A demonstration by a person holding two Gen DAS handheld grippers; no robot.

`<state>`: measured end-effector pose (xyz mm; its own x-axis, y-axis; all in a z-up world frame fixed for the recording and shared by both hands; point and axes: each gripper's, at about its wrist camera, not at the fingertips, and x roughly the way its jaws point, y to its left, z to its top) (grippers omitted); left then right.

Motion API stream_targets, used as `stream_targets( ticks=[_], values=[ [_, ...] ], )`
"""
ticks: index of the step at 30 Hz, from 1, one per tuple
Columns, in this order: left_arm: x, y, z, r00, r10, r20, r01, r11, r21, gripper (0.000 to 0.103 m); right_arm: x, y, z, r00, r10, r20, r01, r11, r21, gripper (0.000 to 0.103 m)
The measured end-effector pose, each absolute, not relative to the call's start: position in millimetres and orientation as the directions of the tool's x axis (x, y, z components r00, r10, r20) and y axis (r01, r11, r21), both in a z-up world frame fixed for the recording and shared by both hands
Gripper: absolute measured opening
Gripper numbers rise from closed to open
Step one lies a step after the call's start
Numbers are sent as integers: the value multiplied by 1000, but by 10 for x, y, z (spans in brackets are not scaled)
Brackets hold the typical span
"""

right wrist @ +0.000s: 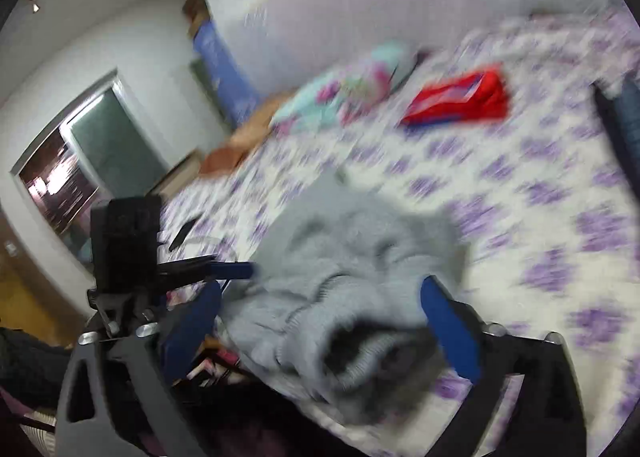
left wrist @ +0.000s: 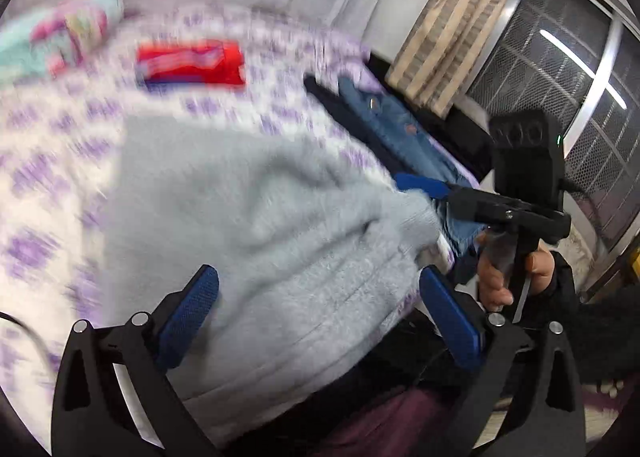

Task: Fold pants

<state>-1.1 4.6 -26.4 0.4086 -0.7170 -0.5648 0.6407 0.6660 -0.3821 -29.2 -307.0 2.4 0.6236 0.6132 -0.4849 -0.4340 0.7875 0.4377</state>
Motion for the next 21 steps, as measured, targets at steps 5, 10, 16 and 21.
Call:
stream_targets(
  ticks=[5, 10, 16, 21],
  values=[
    [274, 702, -445, 478, -671, -567, 494, 739, -458, 98, -244, -3418, -405, 547, 653, -524, -292, 736, 611, 100],
    [633, 823, -866, 384, -721, -577, 401, 693, -599, 98, 67, -3156, -742, 437, 751, -496, -283, 638, 716, 100],
    [910, 404, -962, 312, -730, -608, 451, 678, -581, 98, 513, -2774, -928, 347, 778, -524, -225, 611, 759, 100],
    [1054, 194, -1013, 260, -728, -635, 450, 673, -587, 99, 672, -2606, -926, 321, 758, -567, -154, 633, 759, 100]
  ],
)
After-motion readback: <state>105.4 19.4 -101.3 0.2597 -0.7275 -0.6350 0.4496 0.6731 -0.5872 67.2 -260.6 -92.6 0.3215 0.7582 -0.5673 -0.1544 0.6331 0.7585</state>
